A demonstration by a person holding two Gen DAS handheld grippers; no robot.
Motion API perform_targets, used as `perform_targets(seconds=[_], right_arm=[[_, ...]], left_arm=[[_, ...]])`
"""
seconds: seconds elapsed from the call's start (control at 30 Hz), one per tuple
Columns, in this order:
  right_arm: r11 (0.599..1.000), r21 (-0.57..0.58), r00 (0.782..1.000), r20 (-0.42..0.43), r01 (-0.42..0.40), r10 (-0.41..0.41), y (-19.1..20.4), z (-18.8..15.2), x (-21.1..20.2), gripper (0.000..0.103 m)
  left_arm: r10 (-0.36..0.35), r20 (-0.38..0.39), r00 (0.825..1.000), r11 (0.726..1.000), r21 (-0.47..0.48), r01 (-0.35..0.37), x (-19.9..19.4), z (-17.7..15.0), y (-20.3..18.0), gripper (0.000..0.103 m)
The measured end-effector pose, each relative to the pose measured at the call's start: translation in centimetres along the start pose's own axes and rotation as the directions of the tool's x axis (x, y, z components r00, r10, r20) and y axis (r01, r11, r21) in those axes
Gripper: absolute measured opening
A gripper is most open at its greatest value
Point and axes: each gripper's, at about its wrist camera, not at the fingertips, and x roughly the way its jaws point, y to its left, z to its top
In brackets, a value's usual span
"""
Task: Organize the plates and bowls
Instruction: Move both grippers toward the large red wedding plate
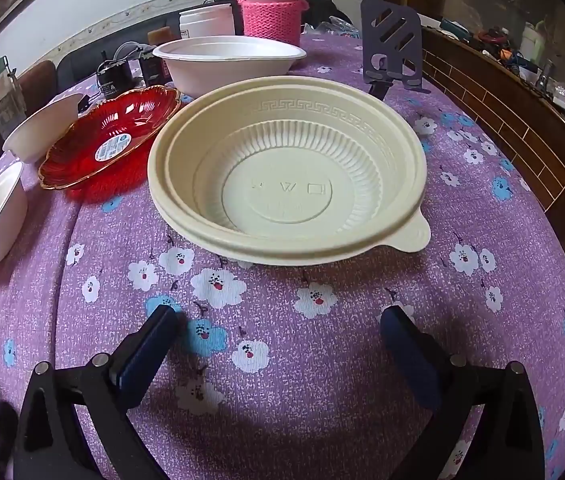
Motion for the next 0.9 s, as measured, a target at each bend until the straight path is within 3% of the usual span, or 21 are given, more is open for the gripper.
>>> perform_targets(seconds=[0.1,0.27,0.5,0.63,0.7,0.73,0.8,0.9], right_arm=[[1.0,-0.002,1.0,0.0,0.0,0.0,0.0,0.0,0.0,0.102],[1.0,-0.002,1.0,0.001,-0.001,0.001,-0.1,-0.1,0.0,0.102],[1.0,-0.001,1.0,0.003,-0.001,0.001,-0.1,-0.1,0.0,0.102],[1.0,0.0,1.0,0.003,0.001,-0.001,-0.1,-0.1,-0.1,0.102],[1.0,0.0,1.0,0.002,0.001,-0.001,-0.2,-0.1,-0.1,0.102],[1.0,-0.001,1.0,0.002,0.001,-0.001,-0.2,-0.1,-0.1,0.102],[1.0,-0.005,1.0,-0.001,0.0,0.0,-0.2,-0.1,-0.1,0.102],[1.0,-0.008,1.0,0.016,0.015,-0.015,-0.4,0.0,-0.8,0.099]], left_arm=[[-0.028,-0.066,0.997,0.999,-0.018,0.027,1.9,-0.1,0.3,0.103],[0.014,-0.062,0.998,1.0,0.018,-0.013,2.4,-0.2,-0.1,0.103],[0.041,-0.052,0.998,0.999,-0.005,-0.042,2.3,-0.5,-0.3,0.103],[0.063,-0.046,0.997,0.996,0.063,-0.06,1.8,-0.8,-1.1,0.103],[0.006,-0.081,0.997,0.998,0.068,0.0,1.6,-0.9,-0.7,0.101],[-0.033,-0.087,0.996,0.998,0.053,0.037,1.3,-1.0,-0.2,0.095],[-0.069,-0.038,0.997,0.996,0.048,0.071,-0.7,-1.3,0.5,0.082],[-0.128,0.075,0.989,0.992,0.032,0.126,-5.3,-1.3,3.0,0.082]])
